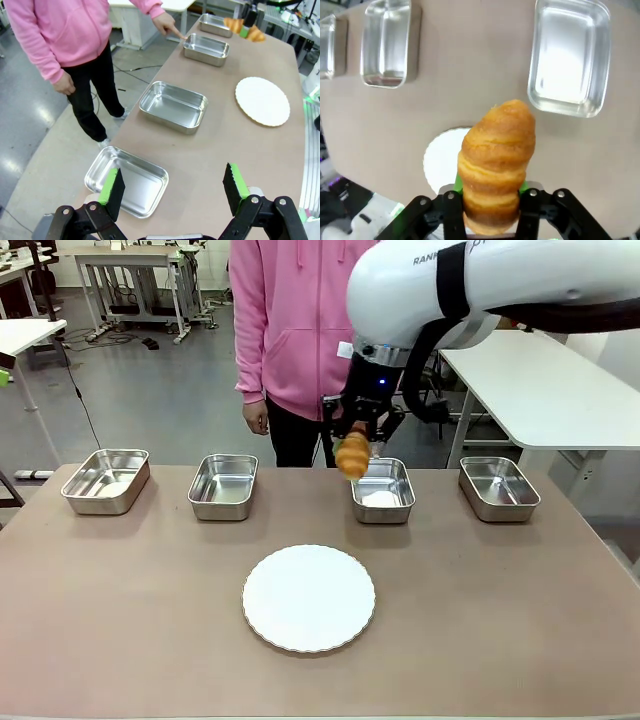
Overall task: Place the bread in the container.
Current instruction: Place the Butter Roll into the Airtight Container indicated by the human.
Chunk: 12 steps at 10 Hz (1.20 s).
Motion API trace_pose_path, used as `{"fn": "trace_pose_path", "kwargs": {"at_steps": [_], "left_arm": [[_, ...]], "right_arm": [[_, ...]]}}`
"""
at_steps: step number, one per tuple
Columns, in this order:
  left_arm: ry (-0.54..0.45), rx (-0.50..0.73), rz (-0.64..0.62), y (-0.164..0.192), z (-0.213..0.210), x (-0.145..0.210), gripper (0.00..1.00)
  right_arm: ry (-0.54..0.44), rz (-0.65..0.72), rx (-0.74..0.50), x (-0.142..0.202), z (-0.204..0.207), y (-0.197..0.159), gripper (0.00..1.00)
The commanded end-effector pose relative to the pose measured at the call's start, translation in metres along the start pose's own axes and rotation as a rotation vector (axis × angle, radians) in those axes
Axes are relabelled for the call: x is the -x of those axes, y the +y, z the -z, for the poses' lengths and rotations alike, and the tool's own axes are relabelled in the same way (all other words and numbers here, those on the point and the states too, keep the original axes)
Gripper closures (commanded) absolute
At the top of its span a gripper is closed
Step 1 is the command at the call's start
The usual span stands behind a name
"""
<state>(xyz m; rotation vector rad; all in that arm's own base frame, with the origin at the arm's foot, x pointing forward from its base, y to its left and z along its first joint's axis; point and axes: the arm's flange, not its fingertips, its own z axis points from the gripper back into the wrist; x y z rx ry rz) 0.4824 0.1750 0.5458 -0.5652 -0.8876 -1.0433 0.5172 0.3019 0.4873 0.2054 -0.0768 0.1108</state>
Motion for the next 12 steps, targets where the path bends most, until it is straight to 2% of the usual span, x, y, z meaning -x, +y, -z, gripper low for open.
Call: {"fn": "trace_pose_path", "kwargs": {"at_steps": [1, 2, 3, 4, 8, 12], "left_arm": [[0.001, 0.004, 0.005, -0.002, 0.000, -0.002, 0.00], [0.001, 0.004, 0.005, -0.002, 0.000, -0.002, 0.00], [0.001, 0.004, 0.005, -0.002, 0.000, -0.002, 0.00], [0.001, 0.004, 0.005, -0.002, 0.000, -0.002, 0.00], [0.001, 0.004, 0.005, -0.002, 0.000, -0.002, 0.00], [0.001, 0.004, 0.005, -0.002, 0.000, -0.002, 0.00]], "right_arm": [[0.031, -0.120, 0.010, -0.025, 0.006, -0.020, 0.59], [0.051, -0.116, 0.000, -0.038, 0.011, -0.033, 0.59], [0.075, -0.037, -0.072, -0.045, 0.015, -0.040, 0.59], [0.030, -0.087, 0.003, -0.029, 0.016, -0.030, 0.59], [0.042, -0.088, -0.014, -0.036, 0.020, -0.031, 0.59], [0.020, -0.111, -0.015, -0.063, 0.045, -0.068, 0.59]]}}
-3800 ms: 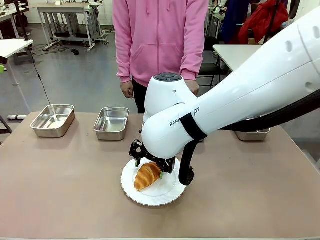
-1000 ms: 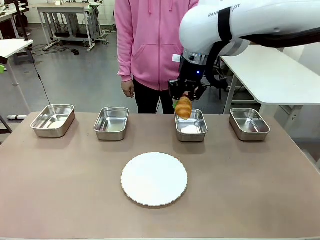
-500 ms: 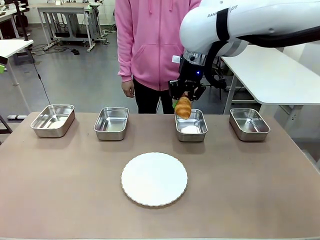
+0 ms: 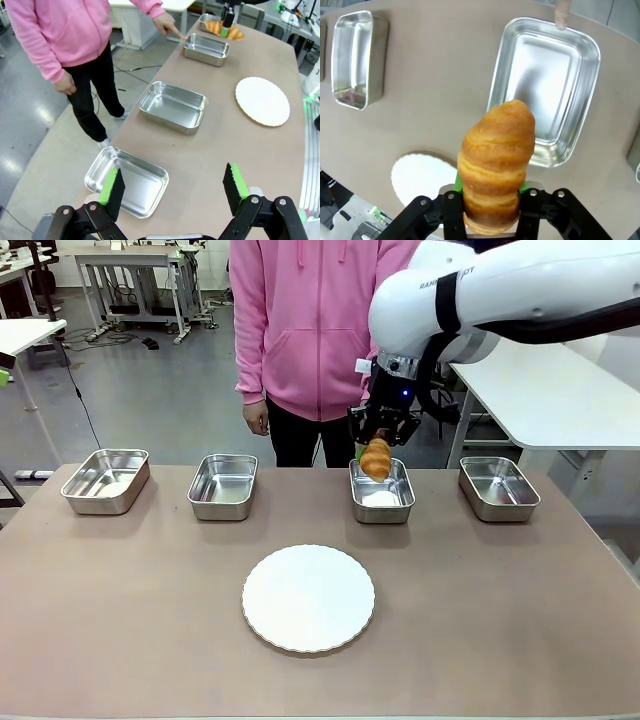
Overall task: Place the bread in the container.
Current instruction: Place the Butter Roll into the Airtight Container indicated by the human.
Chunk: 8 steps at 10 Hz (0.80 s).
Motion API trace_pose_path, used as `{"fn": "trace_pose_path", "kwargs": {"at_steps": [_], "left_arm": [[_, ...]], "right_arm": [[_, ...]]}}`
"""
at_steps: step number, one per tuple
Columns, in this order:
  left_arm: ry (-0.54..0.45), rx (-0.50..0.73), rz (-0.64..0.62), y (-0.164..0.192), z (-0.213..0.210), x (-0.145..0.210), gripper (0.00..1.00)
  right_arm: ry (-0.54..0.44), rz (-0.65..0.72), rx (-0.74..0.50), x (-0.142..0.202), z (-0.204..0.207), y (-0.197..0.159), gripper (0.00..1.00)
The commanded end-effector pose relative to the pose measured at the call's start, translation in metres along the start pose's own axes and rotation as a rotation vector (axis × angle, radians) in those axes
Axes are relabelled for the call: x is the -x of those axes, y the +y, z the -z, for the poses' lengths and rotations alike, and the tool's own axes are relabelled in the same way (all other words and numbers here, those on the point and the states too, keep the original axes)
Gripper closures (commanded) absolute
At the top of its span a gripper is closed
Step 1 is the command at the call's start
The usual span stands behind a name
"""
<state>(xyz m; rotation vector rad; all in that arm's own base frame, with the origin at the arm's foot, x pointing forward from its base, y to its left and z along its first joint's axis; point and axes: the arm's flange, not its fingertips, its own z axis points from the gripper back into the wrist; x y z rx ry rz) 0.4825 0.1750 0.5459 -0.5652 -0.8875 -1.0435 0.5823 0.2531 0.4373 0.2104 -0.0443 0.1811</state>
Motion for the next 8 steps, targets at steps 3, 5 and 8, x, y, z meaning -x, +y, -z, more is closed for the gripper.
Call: {"fn": "trace_pose_path", "kwargs": {"at_steps": [3, 5, 8], "left_arm": [[0.001, 0.004, 0.005, -0.002, 0.000, -0.002, 0.00], [0.001, 0.004, 0.005, -0.002, 0.000, -0.002, 0.00], [0.001, 0.004, 0.005, -0.002, 0.000, -0.002, 0.00]], "right_arm": [[-0.041, -0.045, 0.076, -0.018, 0.034, -0.015, 0.59], [-0.039, -0.041, 0.103, -0.022, 0.052, -0.023, 0.59], [-0.061, -0.044, 0.141, -0.032, 0.072, -0.027, 0.59]]}}
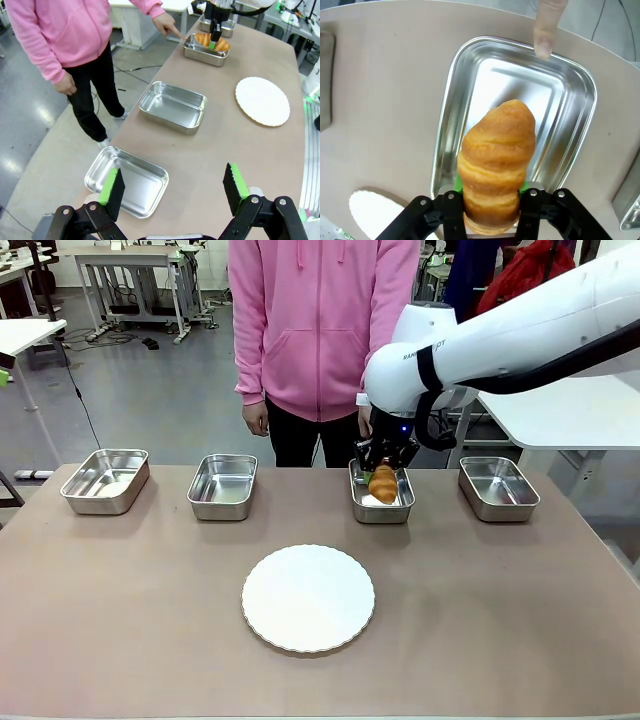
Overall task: Place the bread in the container.
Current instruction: Place the Butter Roll into the Airtight Container indicated by the human.
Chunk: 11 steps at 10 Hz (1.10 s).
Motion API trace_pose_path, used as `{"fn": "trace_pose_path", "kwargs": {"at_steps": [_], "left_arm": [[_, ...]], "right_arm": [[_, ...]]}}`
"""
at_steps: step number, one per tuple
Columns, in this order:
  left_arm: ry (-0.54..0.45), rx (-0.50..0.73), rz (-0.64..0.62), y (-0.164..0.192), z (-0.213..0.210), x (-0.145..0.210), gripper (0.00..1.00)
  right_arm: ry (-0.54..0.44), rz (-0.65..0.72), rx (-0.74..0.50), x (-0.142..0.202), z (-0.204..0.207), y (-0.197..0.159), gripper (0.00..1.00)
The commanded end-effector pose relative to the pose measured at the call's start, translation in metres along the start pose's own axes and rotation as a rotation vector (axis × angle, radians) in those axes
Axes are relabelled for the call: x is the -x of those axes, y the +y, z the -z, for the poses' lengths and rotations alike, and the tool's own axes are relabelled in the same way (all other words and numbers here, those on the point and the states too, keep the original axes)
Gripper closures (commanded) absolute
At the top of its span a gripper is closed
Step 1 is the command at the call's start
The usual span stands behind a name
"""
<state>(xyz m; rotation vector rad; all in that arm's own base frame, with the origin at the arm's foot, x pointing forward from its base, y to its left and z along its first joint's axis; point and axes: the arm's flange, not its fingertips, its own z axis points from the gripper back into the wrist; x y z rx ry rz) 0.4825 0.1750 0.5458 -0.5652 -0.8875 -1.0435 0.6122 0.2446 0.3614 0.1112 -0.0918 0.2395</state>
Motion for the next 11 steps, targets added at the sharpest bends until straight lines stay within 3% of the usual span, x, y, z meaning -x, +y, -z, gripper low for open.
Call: {"fn": "trace_pose_path", "kwargs": {"at_steps": [1, 2, 3, 10, 11], "left_arm": [[0.001, 0.004, 0.005, -0.002, 0.000, -0.002, 0.00], [0.001, 0.004, 0.005, -0.002, 0.000, -0.002, 0.00], [0.001, 0.004, 0.005, -0.002, 0.000, -0.002, 0.00], [0.001, 0.004, 0.005, -0.002, 0.000, -0.002, 0.00], [0.001, 0.004, 0.005, -0.002, 0.000, -0.002, 0.00]], "right_arm": [[-0.024, 0.028, 0.042, -0.011, 0.002, 0.000, 0.59], [-0.026, 0.029, 0.043, -0.012, 0.003, -0.002, 0.59], [-0.024, 0.021, 0.048, -0.016, 0.001, -0.004, 0.01], [-0.020, 0.003, 0.064, -0.007, -0.008, 0.000, 0.00], [-0.024, 0.059, 0.068, -0.010, -0.009, -0.002, 0.00]]}}
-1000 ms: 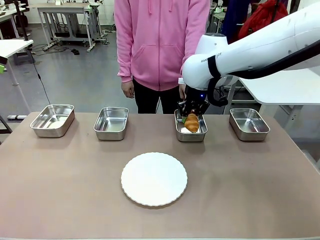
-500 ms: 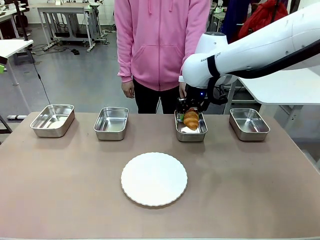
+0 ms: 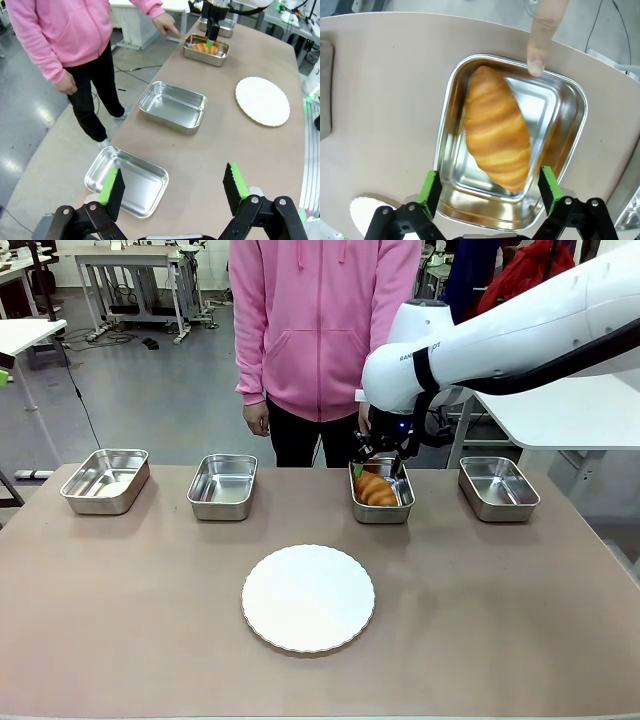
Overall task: Place the bread in the container.
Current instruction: Place the Butter Roll into the Airtight Container indicated by the human.
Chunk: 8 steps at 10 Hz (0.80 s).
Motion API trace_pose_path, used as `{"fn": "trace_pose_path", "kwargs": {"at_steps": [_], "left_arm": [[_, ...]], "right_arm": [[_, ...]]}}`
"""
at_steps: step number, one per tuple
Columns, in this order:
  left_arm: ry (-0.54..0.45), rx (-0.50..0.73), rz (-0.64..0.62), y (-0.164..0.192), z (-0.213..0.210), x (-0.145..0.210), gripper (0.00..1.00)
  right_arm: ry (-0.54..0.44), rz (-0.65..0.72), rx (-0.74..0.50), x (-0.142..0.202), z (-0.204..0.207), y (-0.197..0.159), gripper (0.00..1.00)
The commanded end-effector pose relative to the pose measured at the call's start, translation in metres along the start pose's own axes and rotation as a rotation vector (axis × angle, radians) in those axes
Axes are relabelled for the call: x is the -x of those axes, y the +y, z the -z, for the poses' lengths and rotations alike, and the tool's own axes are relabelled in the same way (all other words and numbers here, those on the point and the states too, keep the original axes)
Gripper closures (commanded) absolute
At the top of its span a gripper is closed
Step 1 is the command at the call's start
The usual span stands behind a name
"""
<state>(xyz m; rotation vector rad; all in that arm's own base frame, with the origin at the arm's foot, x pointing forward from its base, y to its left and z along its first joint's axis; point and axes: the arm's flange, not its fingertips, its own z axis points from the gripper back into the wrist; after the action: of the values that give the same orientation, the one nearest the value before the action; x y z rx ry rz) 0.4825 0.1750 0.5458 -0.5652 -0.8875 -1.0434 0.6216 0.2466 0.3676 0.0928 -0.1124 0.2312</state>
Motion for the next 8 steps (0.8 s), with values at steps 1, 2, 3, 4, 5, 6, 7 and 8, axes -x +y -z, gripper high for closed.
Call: {"fn": "trace_pose_path", "kwargs": {"at_steps": [1, 2, 3, 4, 5, 6, 7, 8], "left_arm": [[0.001, 0.004, 0.005, -0.0022, -0.0003, -0.0022, 0.00], [0.001, 0.004, 0.005, -0.0022, -0.0003, -0.0022, 0.00], [0.001, 0.004, 0.005, -0.0022, -0.0003, -0.0022, 0.00], [0.001, 0.004, 0.005, -0.0022, -0.0003, -0.0022, 0.00], [0.001, 0.004, 0.005, -0.0022, -0.0003, -0.0022, 0.00], [0.001, 0.004, 0.005, -0.0022, -0.0003, -0.0022, 0.00], [0.001, 0.004, 0.005, -0.0022, -0.0003, -0.0022, 0.00], [0.001, 0.004, 0.005, -0.0022, -0.0003, -0.0022, 0.00]], "right_arm": [[-0.001, -0.016, -0.003, 0.0000, 0.0006, 0.0011, 0.00], [-0.001, -0.016, -0.003, 0.0000, 0.0006, 0.0011, 0.00], [-0.001, -0.016, -0.003, 0.0000, 0.0006, 0.0011, 0.00], [-0.001, -0.016, -0.003, 0.0000, 0.0006, 0.0011, 0.00], [-0.001, -0.016, -0.003, 0.0000, 0.0006, 0.0011, 0.00], [-0.001, -0.016, -0.003, 0.0000, 0.0006, 0.0011, 0.00], [-0.001, -0.016, -0.003, 0.0000, 0.0006, 0.0011, 0.00], [-0.001, -0.016, -0.003, 0.0000, 0.0006, 0.0011, 0.00]]}}
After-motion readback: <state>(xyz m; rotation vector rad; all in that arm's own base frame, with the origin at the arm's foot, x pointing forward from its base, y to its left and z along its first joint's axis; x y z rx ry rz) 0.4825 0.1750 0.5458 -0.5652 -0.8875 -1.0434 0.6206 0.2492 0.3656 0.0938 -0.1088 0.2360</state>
